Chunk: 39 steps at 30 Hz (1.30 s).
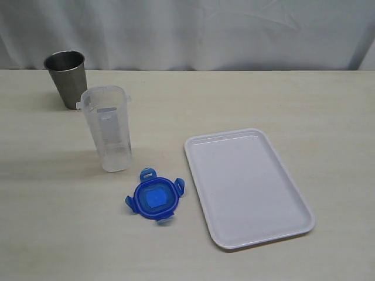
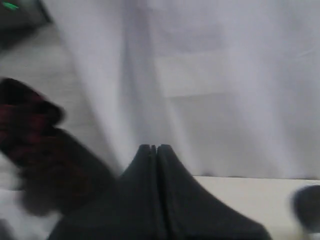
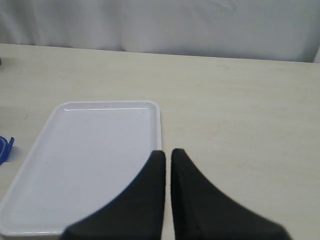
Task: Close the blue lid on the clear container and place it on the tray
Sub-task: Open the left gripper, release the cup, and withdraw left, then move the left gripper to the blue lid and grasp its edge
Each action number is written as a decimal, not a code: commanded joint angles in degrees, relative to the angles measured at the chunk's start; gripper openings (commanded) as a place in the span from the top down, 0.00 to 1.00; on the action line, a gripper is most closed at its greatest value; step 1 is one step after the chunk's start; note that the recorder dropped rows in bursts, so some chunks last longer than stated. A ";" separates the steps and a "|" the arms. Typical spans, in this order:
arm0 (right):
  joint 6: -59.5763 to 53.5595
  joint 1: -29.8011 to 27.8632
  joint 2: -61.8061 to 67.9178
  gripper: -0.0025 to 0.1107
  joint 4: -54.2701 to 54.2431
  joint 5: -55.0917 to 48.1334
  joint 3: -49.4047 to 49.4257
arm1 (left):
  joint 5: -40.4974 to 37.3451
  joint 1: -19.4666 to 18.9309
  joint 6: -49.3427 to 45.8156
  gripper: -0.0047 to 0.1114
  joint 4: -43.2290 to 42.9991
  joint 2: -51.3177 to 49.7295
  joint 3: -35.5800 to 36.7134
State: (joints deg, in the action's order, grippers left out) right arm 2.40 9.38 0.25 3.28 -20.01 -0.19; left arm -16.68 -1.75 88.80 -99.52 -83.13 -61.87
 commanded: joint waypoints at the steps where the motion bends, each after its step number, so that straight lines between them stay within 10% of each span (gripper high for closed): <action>1: -0.05 0.15 -0.25 0.94 0.09 0.19 0.19 | -25.81 3.70 -29.72 0.96 12.75 -4.96 -4.36; 10: -0.05 0.15 -0.25 0.94 0.09 0.19 0.19 | -30.65 -3.23 -84.75 0.96 89.27 -8.69 -13.55; 22: -0.05 0.15 -0.25 0.94 0.09 0.19 0.19 | -33.29 -4.19 -92.66 0.61 112.47 7.82 7.98; 32: -0.05 0.15 -0.25 0.94 0.09 0.19 0.19 | -21.94 -4.19 -118.41 0.60 144.73 10.64 34.07; 39: -0.05 0.15 -0.25 0.94 0.09 0.19 0.19 | -18.20 2.45 -127.85 0.60 155.90 8.44 35.35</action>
State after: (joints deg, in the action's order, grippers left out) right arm 2.40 9.38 0.25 3.28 -20.01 -0.19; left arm -38.44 -3.01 -37.83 53.69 -73.20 -26.87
